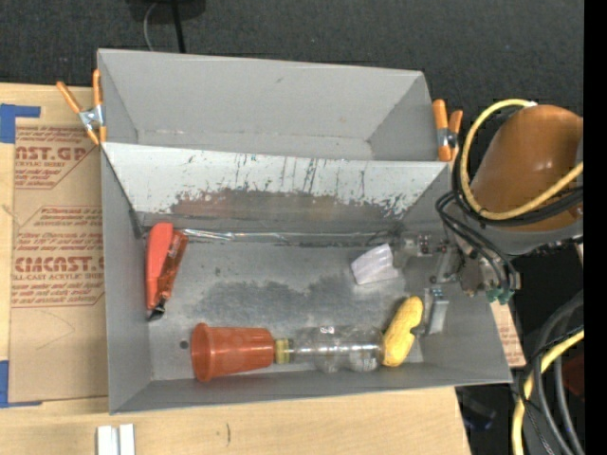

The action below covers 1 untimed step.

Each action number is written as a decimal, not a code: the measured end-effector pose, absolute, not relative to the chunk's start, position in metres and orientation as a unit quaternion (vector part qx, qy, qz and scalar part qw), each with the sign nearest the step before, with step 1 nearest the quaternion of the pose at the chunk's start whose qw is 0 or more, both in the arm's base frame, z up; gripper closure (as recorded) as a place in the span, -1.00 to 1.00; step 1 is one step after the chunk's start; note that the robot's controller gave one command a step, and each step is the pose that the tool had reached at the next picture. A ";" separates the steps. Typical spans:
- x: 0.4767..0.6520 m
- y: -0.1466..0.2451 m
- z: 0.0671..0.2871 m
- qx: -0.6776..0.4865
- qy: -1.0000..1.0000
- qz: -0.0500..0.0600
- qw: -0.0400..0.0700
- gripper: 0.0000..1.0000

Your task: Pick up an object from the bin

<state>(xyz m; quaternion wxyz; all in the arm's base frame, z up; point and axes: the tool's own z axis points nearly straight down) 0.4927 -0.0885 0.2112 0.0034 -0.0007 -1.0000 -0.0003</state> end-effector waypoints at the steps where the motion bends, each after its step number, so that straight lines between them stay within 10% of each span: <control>1: 0.494 -0.088 0.216 0.000 -1.000 0.000 -0.001 -1.00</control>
Offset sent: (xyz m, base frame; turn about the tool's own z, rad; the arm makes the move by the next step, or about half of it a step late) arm -0.0093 -0.0007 -0.0990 -0.4616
